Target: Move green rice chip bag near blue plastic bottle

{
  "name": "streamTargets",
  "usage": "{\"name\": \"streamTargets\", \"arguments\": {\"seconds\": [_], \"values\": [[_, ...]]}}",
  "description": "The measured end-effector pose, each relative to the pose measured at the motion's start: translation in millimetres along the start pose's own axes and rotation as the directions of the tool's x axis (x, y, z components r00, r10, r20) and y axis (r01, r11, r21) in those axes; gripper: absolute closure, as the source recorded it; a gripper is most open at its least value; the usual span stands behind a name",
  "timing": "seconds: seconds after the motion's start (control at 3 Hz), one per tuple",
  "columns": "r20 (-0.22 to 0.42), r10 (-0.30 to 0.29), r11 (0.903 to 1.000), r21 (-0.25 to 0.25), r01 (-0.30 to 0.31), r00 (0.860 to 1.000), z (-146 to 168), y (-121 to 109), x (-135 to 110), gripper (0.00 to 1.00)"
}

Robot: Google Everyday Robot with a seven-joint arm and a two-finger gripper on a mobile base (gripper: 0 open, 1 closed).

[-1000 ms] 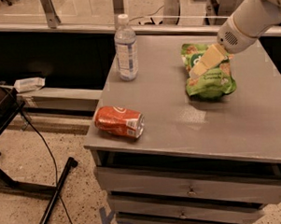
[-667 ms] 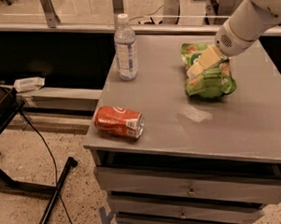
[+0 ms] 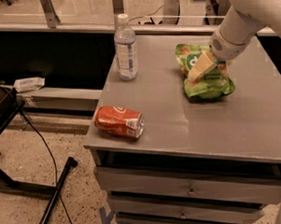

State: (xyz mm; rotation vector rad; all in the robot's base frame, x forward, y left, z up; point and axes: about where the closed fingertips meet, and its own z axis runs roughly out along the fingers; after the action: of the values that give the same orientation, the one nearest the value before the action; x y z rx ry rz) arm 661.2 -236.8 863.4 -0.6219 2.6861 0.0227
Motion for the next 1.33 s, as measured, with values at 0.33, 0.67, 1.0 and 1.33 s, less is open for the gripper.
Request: {"name": "streamTargets", "arguments": {"seconds": [0.33, 0.67, 1.0, 1.33], "values": [[-0.012, -0.021, 0.9991, -0.037, 0.020, 1.000, 8, 4, -3, 0.48], [0.135, -0.126, 0.9831, -0.115, 0.142, 0.983, -5, 11, -19, 0.79], [0.300, -0.231, 0.9515, -0.129, 0.279, 0.926, -32, 12, -33, 1.00], [0.377, -0.375, 0.8891, -0.114, 0.443, 0.847, -51, 14, -45, 1.00]]}}
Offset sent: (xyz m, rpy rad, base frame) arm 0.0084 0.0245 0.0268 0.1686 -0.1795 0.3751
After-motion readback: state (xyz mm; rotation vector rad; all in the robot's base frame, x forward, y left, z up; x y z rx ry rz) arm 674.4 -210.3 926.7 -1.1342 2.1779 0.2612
